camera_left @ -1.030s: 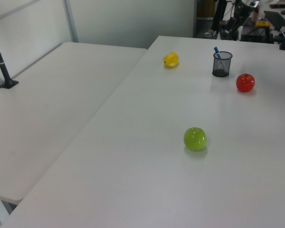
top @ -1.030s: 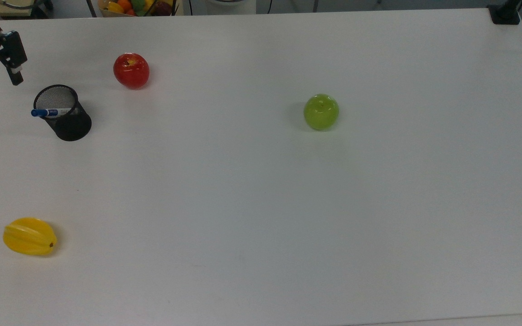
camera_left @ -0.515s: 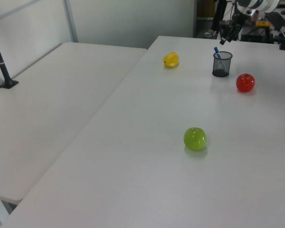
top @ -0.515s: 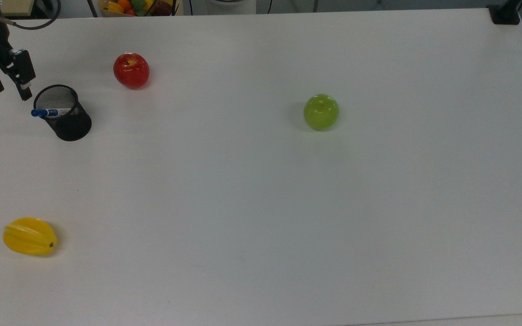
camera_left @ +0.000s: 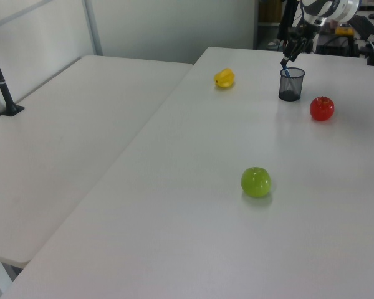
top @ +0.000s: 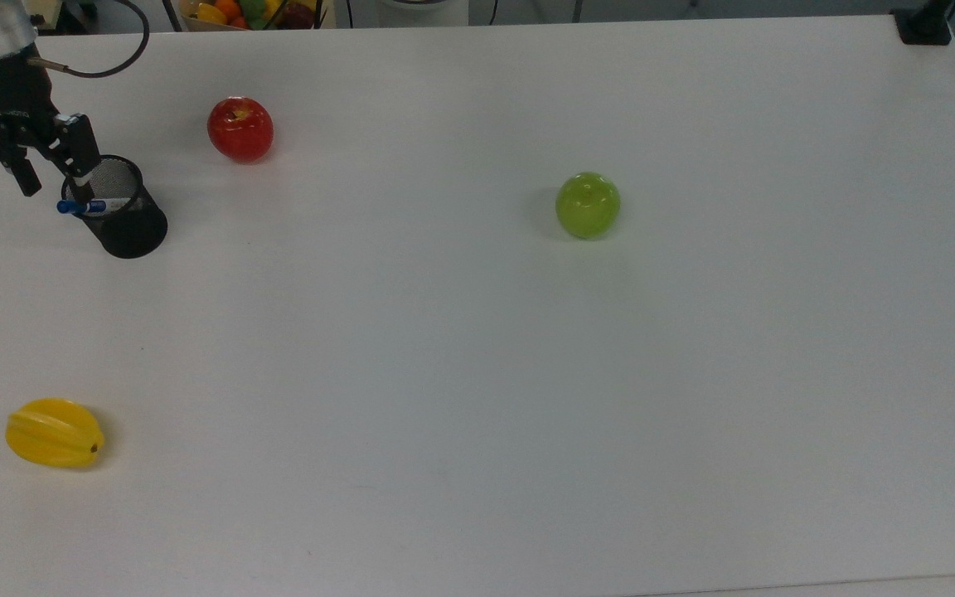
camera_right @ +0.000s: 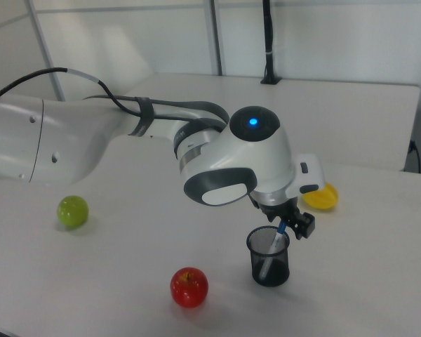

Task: Take marker pen
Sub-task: 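Close the gripper on the blue-capped marker's top end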

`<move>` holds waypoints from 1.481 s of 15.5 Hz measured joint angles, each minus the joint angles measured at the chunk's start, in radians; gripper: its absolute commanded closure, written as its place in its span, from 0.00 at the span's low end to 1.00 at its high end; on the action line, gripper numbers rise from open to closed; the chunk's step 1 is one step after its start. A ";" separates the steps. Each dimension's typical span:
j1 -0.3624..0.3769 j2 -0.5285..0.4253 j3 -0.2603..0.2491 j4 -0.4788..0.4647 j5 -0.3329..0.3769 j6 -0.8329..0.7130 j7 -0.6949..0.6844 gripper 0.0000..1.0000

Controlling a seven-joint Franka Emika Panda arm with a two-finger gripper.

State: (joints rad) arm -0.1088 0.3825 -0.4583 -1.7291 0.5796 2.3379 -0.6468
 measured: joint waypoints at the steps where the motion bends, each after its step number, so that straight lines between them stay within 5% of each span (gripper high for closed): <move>1: 0.000 0.001 0.000 0.000 0.000 0.007 0.000 0.45; 9: 0.000 0.009 0.004 0.000 0.000 0.013 -0.008 0.63; 17: 0.000 0.009 0.005 0.000 0.000 0.014 -0.017 0.93; 23: 0.000 0.009 0.005 0.001 0.000 0.014 -0.017 0.94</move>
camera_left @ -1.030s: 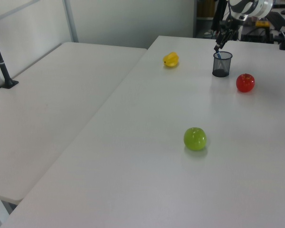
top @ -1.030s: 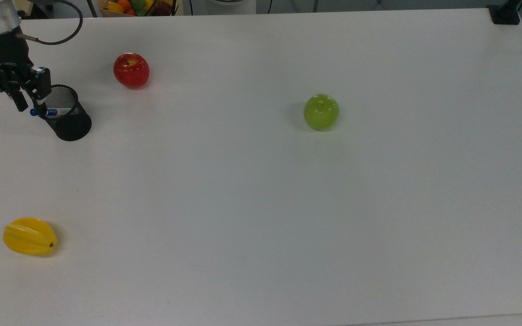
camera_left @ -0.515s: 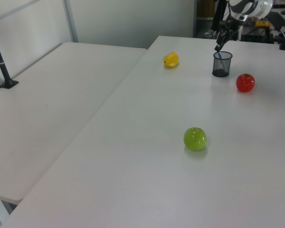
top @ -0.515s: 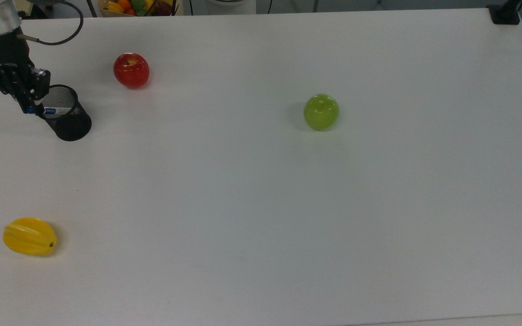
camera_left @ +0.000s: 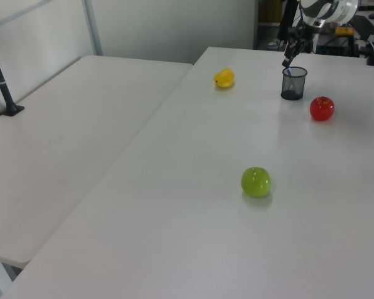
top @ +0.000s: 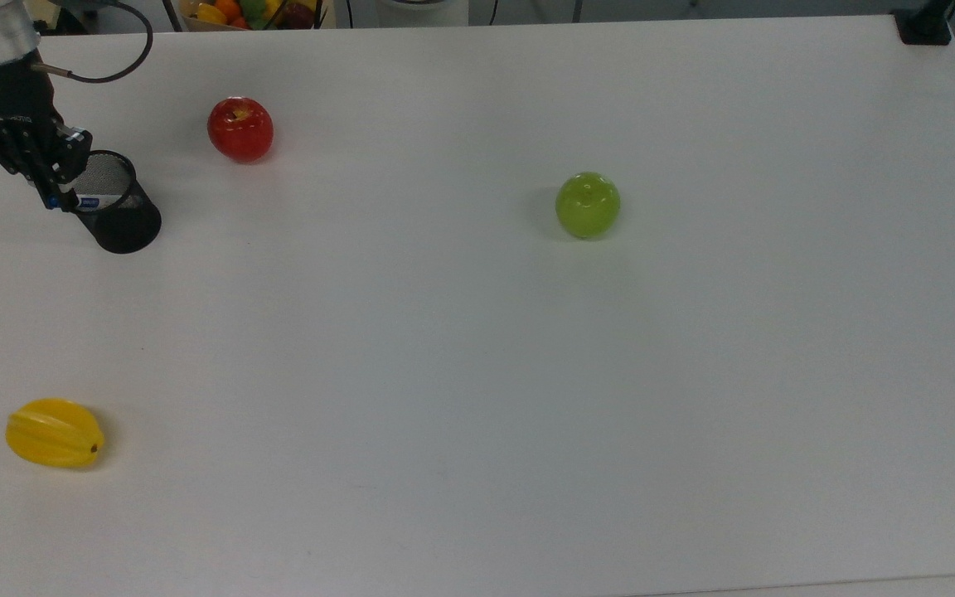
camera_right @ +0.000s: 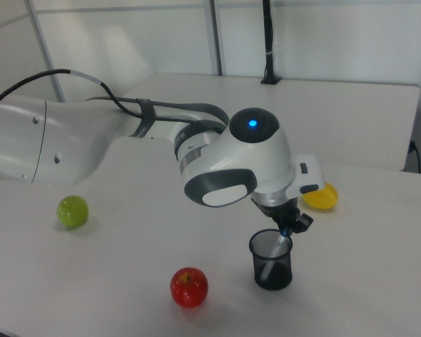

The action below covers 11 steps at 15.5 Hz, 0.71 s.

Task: Take marker pen
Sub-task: 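Close the gripper on the blue-capped marker's top end, then lift the marker up out of the pen cup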

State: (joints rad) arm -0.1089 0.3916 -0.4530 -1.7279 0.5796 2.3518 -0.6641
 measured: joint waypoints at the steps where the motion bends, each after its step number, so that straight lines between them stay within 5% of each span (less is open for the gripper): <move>1: 0.000 -0.001 0.000 0.003 0.000 0.000 0.000 0.95; 11: 0.000 -0.127 0.001 0.024 0.001 -0.019 0.004 0.95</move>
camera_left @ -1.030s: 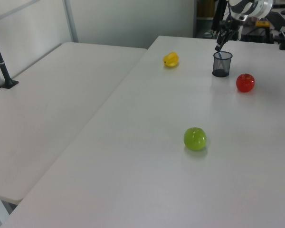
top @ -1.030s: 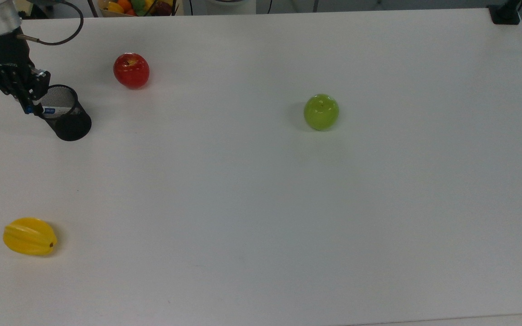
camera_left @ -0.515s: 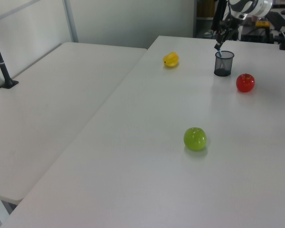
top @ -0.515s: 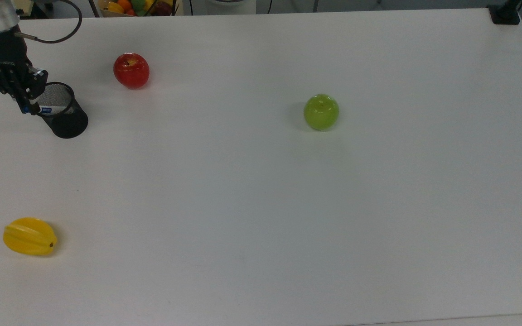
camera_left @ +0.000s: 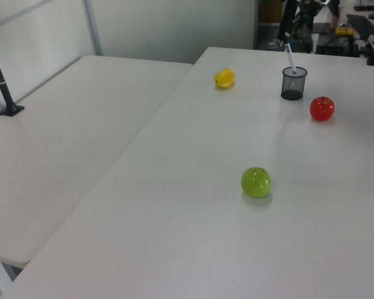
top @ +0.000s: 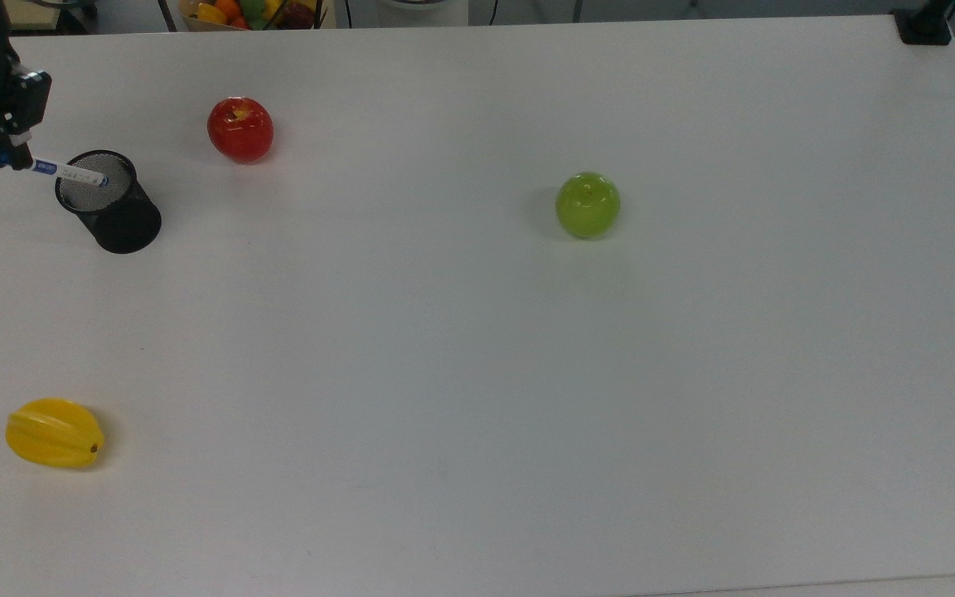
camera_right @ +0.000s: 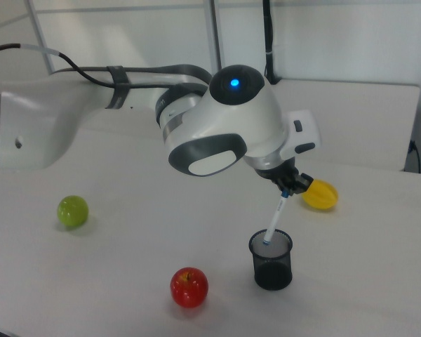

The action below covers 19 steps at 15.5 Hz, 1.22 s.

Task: Take marker pen
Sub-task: 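Lift the marker up out of the pen cup, then carry the marker away from the cup and lower it to the table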

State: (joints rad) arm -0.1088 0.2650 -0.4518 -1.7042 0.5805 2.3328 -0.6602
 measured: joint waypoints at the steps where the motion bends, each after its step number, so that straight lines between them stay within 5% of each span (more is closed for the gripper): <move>1: 0.000 -0.018 0.002 0.000 0.000 -0.023 0.008 0.95; 6: 0.001 -0.112 0.054 0.000 -0.049 -0.189 0.100 0.95; 10: 0.003 -0.157 0.148 0.013 -0.175 -0.365 0.247 0.95; 19: 0.037 -0.140 0.359 0.013 -0.292 -0.489 0.532 0.95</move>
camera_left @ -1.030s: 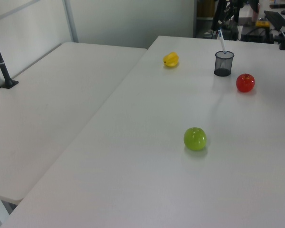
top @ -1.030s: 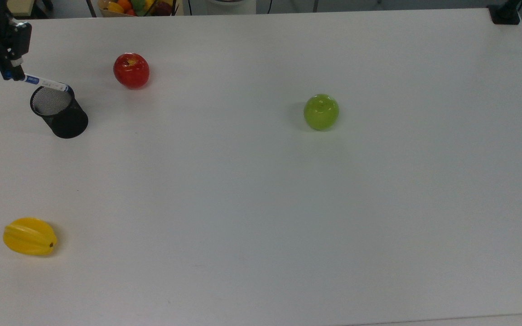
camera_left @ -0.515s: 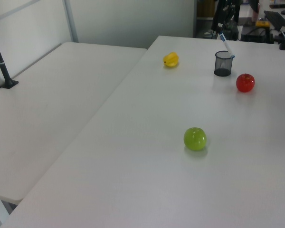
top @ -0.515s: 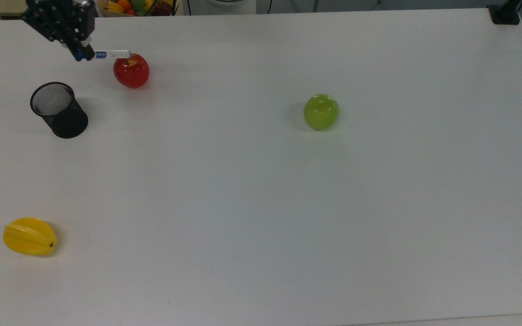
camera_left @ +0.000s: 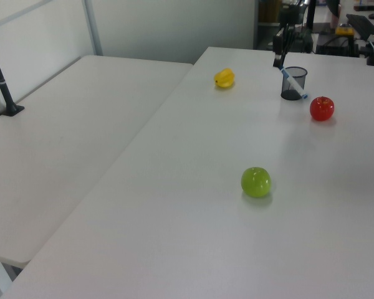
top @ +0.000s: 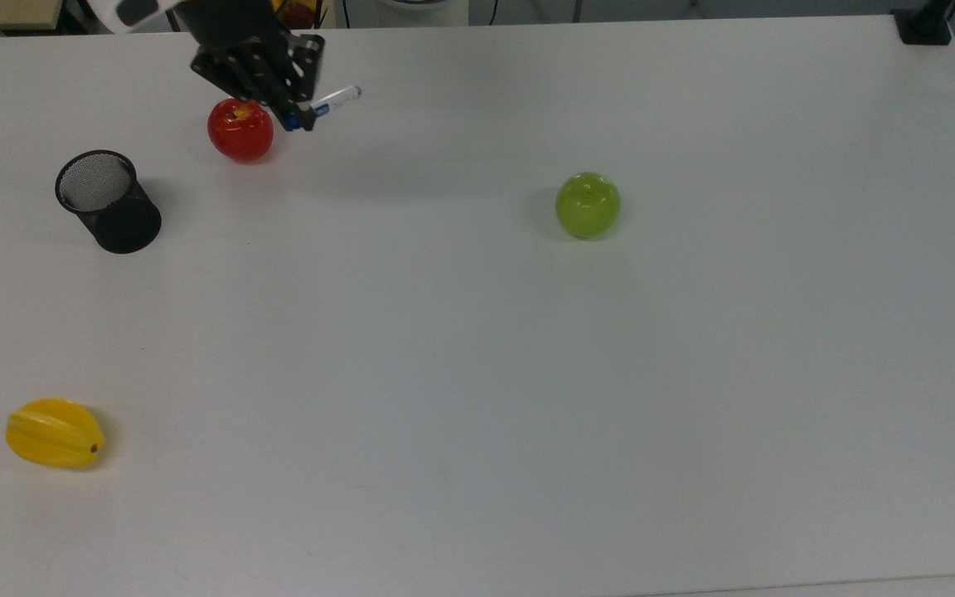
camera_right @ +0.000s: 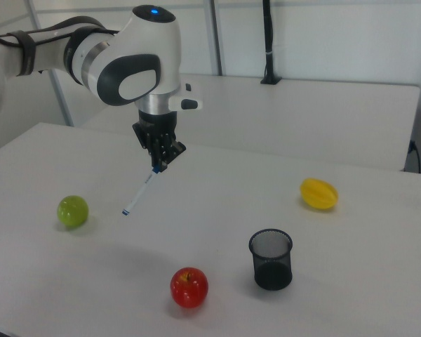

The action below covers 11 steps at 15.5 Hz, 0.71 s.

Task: Take marker pen
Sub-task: 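Carry the marker away from the cup and lower it to the table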

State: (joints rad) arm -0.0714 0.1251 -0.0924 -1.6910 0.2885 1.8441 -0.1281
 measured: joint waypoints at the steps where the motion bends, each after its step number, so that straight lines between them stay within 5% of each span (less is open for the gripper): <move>1: 0.020 0.010 0.004 0.000 -0.007 0.000 0.015 0.95; 11: 0.185 0.169 0.008 -0.003 -0.126 0.090 0.114 0.95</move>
State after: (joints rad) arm 0.1141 0.2946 -0.0844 -1.6936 0.1625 1.9345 -0.0138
